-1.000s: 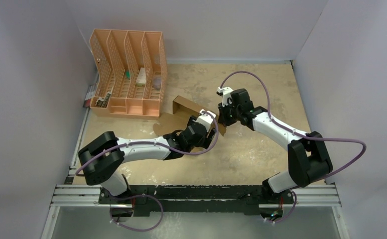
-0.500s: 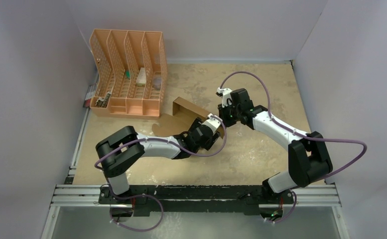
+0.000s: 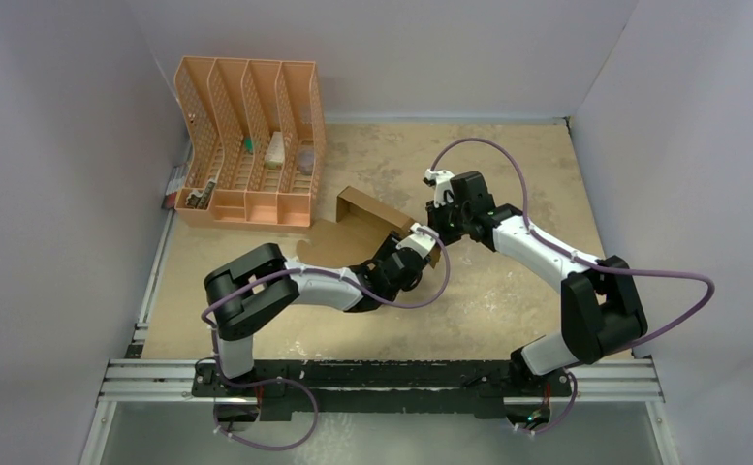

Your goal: Fold the paper box

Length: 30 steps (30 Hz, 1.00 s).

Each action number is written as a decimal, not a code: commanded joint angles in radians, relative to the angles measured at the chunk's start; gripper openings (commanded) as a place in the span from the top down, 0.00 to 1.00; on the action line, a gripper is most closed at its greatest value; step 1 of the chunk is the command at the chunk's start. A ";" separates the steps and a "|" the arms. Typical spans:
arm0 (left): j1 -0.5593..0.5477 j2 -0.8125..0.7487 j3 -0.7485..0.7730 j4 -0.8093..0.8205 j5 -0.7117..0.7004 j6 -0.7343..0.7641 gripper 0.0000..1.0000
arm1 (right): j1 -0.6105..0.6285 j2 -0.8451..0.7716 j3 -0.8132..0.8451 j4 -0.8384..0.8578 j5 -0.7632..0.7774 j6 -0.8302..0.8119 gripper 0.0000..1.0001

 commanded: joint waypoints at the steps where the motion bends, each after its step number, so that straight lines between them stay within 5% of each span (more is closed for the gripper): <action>1: 0.002 -0.020 -0.001 0.068 -0.086 -0.006 0.46 | 0.013 -0.029 0.033 -0.017 -0.022 -0.002 1.00; 18: 0.002 -0.072 -0.140 0.171 -0.092 -0.061 0.67 | 0.011 -0.039 0.036 -0.040 0.039 -0.004 1.00; 30: 0.004 -0.177 -0.189 0.209 -0.108 -0.083 0.69 | 0.013 -0.013 0.061 -0.070 0.072 -0.080 1.00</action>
